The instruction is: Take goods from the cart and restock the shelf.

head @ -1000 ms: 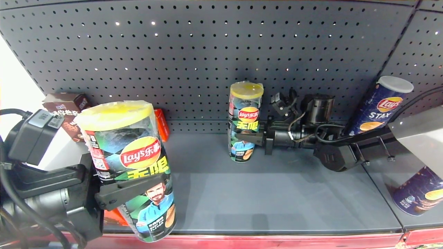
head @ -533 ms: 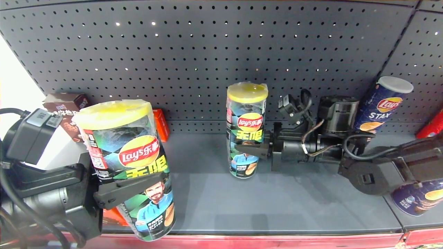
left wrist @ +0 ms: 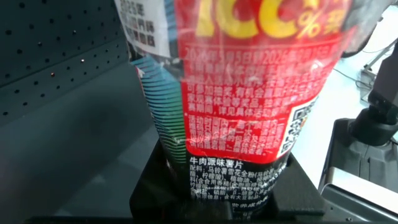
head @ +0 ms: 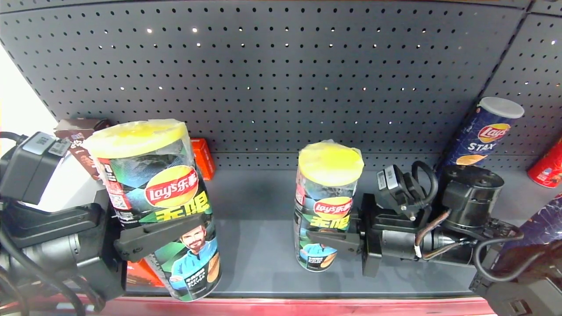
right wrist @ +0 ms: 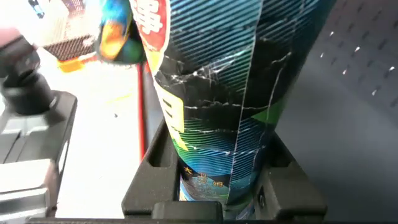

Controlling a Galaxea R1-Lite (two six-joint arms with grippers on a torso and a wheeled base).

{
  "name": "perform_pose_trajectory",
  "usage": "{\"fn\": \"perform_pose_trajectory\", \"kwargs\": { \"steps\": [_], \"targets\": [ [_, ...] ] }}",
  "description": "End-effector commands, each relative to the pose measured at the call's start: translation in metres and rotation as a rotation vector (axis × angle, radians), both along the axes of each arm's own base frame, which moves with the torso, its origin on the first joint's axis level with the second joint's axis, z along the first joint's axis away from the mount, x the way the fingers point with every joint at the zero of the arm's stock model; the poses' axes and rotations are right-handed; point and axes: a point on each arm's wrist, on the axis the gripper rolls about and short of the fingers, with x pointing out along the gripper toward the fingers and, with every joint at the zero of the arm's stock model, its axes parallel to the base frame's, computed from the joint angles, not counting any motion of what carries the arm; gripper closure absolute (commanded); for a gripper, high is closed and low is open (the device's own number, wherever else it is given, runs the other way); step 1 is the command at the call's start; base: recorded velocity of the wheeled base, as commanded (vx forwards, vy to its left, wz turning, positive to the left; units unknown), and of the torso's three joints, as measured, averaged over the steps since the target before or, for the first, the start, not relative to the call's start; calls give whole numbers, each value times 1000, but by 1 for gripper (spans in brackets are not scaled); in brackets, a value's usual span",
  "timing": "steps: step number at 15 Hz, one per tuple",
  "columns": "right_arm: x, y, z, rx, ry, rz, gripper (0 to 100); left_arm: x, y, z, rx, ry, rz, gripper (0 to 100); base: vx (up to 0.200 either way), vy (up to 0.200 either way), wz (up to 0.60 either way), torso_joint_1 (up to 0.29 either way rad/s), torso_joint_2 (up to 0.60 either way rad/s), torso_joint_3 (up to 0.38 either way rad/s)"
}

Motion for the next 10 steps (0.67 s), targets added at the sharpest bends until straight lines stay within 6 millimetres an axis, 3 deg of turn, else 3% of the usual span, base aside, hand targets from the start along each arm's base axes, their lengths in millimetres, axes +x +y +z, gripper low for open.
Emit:
{"fn": "perform_pose_trajectory", "kwargs": {
  "steps": [1, 7, 8, 10],
  "targets": [
    [0, 0, -16, -27, 38, 3, 100, 0, 0, 0, -1, -1, 1, 100, 0, 0, 0, 0, 0, 0],
    [8, 5, -28, -18, 23, 3, 100, -1, 1, -3, 4, 10, 4, 100, 0, 0, 0, 0, 0, 0],
    [7, 6, -27, -16, 19, 5, 0, -1, 1, -4, 4, 11, 4, 100, 0, 0, 0, 0, 0, 0],
    [6, 5, -26, -16, 17, -5, 0, -1, 1, -4, 4, 11, 4, 100, 0, 0, 0, 0, 0, 0]
  ]
}}
